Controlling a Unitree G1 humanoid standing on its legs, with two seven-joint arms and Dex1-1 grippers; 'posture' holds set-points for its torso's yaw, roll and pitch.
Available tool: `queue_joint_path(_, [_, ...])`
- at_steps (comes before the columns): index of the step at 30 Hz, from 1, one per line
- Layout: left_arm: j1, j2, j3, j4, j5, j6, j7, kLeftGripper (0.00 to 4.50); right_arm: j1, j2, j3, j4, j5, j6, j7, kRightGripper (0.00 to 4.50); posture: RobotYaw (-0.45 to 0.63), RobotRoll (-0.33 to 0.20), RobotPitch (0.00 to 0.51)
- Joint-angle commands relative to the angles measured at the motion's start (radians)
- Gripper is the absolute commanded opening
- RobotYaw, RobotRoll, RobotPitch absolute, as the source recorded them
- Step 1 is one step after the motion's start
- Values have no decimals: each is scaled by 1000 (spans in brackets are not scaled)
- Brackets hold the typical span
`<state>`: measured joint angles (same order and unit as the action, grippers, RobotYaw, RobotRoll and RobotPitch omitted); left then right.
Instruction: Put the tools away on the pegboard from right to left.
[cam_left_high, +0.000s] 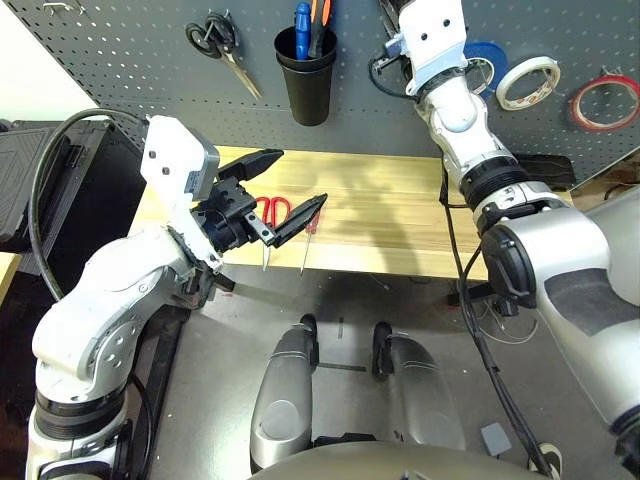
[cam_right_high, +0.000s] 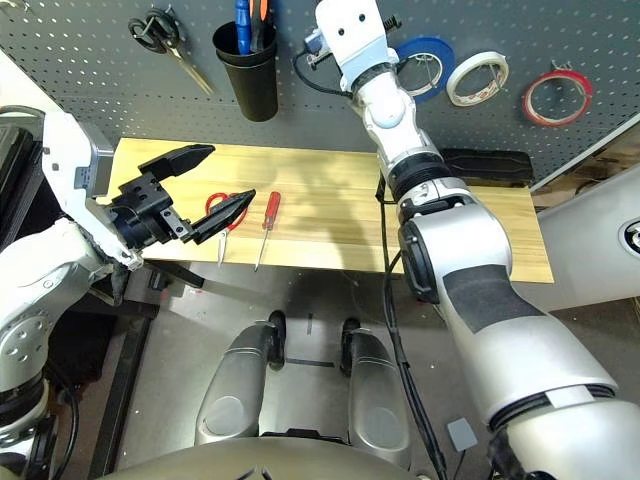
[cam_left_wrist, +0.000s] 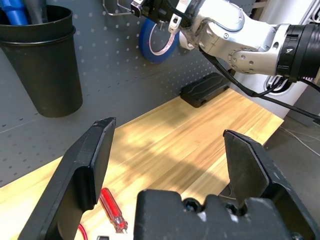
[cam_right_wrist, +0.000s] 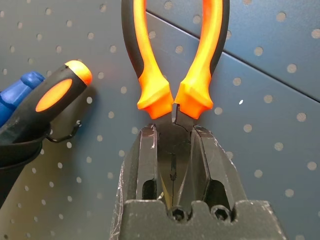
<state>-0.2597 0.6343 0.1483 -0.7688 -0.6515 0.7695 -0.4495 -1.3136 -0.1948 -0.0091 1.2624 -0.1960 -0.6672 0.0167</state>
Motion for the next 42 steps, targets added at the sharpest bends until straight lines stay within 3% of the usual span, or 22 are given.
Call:
queue_joint_path(1, [20, 7, 1, -23, -9, 1, 0, 4500, 21, -1, -27, 20, 31, 35, 10, 747, 317, 0, 291])
queue_joint_path(19, [18, 13, -5, -29, -12, 4, 23, 4500, 55, 0, -34, 34, 38, 82, 8, 747, 324, 0, 280])
queue_joint_path(20, [17, 12, -9, -27, -10, 1, 23, 4500, 56, -1, -36, 30, 41, 76, 14, 1496, 324, 0, 280])
queue_joint_path(28, [1, -1, -40, 20, 16, -37, 5, 4500, 74, -19, -71, -22, 97, 29, 101, 4301, 281, 0, 280])
queue_joint_path(29, [-3, -2, -45, 31, 22, -44, 0, 4500, 77, -21, -76, -40, 113, 19, 127, 4481, 270, 0, 277])
queue_joint_path(35, [-38, -9, -75, 108, 59, -103, -37, 4500, 110, -27, -116, -185, 253, 51, 367, 4481, 222, 0, 266])
queue_joint_path(42, [-56, -33, -104, 186, 104, -179, -75, 4500, 287, -112, -94, -631, 440, 433, 671, 4481, 166, 0, 252])
